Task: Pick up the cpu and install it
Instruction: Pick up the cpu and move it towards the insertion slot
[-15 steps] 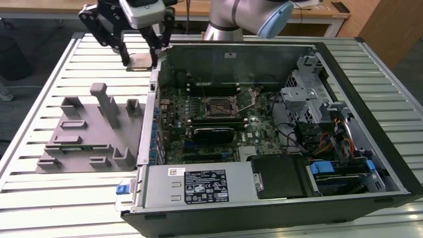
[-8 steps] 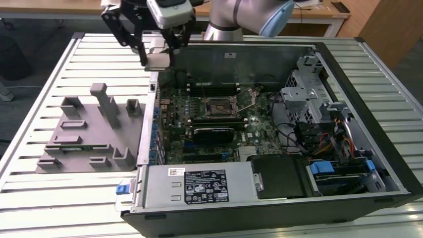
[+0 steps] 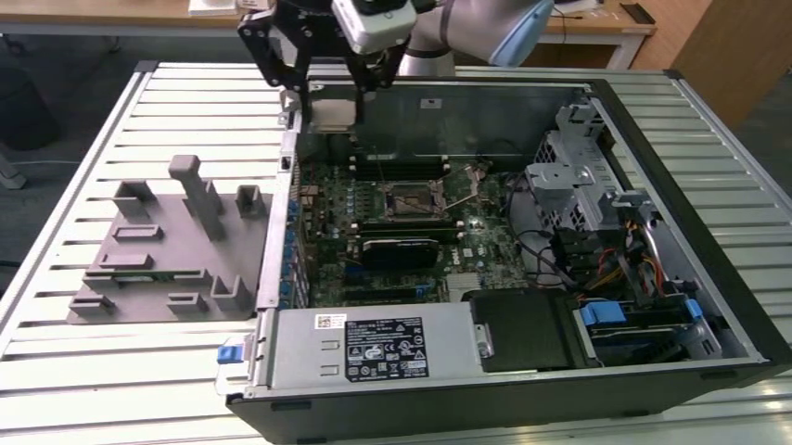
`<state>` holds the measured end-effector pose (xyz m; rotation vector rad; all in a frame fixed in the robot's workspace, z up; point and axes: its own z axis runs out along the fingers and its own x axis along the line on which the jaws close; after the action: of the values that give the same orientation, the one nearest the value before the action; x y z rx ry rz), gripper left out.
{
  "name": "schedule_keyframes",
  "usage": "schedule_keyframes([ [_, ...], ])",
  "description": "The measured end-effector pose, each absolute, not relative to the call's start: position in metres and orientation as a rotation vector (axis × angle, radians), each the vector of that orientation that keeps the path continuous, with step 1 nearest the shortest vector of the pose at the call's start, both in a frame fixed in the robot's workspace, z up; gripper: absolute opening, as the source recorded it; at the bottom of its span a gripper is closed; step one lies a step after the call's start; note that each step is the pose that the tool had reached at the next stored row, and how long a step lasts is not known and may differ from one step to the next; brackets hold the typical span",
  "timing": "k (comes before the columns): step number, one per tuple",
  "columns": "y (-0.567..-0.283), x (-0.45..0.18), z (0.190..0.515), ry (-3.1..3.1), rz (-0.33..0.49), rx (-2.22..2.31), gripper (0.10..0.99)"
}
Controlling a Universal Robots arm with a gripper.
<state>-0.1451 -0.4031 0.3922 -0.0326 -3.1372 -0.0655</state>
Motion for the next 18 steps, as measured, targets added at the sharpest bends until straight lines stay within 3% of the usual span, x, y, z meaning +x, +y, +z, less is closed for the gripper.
schedule_keyframes([
  [18,-0.403,-0.08,0.392,-3.137,-0.066,-0.033,0.545],
])
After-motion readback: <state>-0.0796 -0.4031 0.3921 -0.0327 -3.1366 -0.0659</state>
